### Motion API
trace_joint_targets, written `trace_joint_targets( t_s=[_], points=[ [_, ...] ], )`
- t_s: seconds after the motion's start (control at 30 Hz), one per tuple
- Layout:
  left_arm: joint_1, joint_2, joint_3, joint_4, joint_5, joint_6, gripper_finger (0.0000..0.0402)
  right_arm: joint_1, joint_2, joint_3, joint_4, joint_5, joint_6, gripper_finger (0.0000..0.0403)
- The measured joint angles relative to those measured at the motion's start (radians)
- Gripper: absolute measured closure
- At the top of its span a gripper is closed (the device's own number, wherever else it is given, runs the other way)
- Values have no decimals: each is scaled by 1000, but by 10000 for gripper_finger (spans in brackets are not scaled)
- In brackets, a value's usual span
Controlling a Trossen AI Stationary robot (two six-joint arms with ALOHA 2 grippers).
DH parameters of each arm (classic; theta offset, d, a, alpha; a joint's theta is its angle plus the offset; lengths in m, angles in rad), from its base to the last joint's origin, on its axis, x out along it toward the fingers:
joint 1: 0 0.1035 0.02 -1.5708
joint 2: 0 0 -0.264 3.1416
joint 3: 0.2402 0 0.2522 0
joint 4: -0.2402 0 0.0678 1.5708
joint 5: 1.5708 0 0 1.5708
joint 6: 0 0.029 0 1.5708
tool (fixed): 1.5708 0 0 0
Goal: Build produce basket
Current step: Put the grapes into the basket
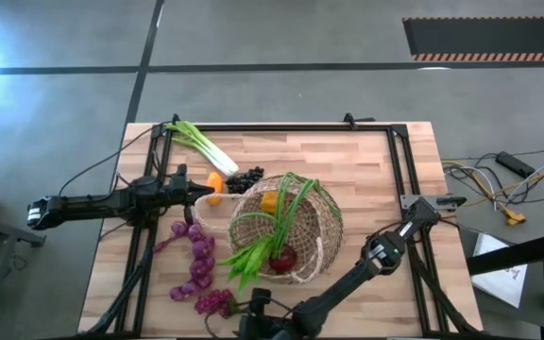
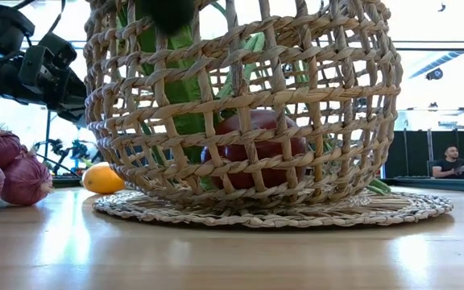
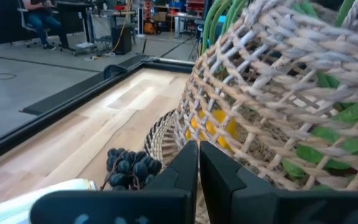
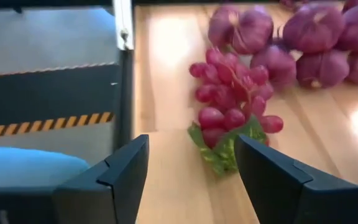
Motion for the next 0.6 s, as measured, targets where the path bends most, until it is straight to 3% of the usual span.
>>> trace_joint_targets(
  t_s=[0.3,0.6],
  points=[
    [0,13,0,4,-1,-1,402,-61,51,-4,33,16,14,138],
    [0,49,0,5,-1,-2,402,-80,63,-18,44,-60,-8,169]
  ],
)
